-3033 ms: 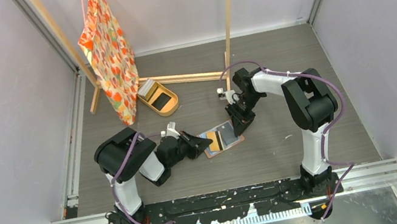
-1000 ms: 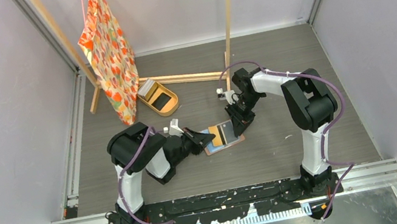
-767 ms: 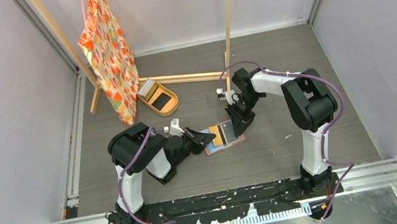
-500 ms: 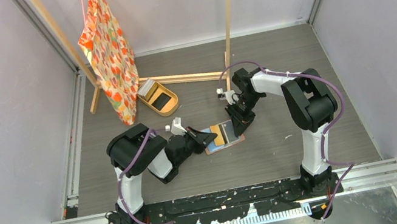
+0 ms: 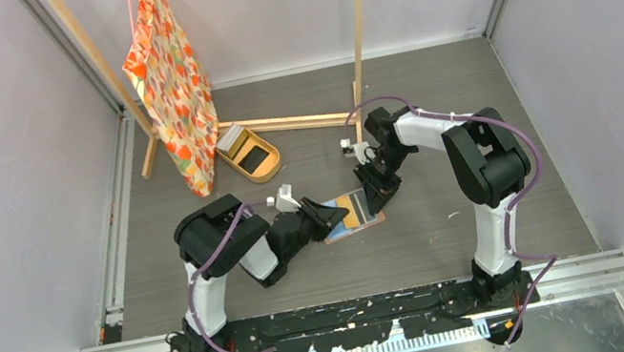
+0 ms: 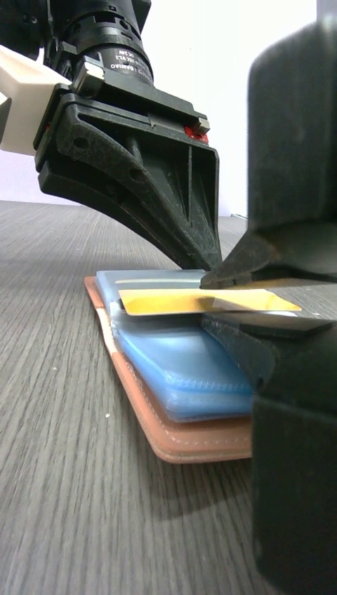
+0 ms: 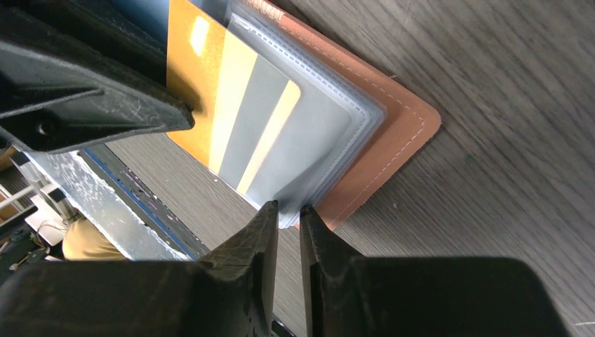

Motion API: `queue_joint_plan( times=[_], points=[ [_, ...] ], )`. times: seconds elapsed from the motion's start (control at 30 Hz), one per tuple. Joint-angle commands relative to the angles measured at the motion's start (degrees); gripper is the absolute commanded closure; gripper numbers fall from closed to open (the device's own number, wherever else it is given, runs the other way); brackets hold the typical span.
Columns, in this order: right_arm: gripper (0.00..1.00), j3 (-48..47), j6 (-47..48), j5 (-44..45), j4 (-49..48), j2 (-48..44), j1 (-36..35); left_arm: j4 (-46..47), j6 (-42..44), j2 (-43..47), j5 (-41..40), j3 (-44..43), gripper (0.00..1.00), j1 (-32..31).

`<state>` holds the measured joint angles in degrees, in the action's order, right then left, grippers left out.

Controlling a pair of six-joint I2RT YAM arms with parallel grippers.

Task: Put the credit cards into the card holder
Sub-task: Insert the credit card into the card holder.

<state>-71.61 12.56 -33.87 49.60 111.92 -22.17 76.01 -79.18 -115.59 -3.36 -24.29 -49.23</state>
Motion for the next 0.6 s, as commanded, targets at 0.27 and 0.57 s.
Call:
queue_joint_plan(
  times=[0.27,0.57],
  points=[
    [0.72,-1.9,0.8,-1.3,-0.8,-4.4,1.2,-27.9,9.2,14.0,-0.6,-1.4,0.58,-0.9],
    [0.71,-0.9,0.9,-2.8,-2.2,-7.2,1.8,-42.6,14.5,19.6,-0.7,-5.1,0.59,-0.9]
  ],
)
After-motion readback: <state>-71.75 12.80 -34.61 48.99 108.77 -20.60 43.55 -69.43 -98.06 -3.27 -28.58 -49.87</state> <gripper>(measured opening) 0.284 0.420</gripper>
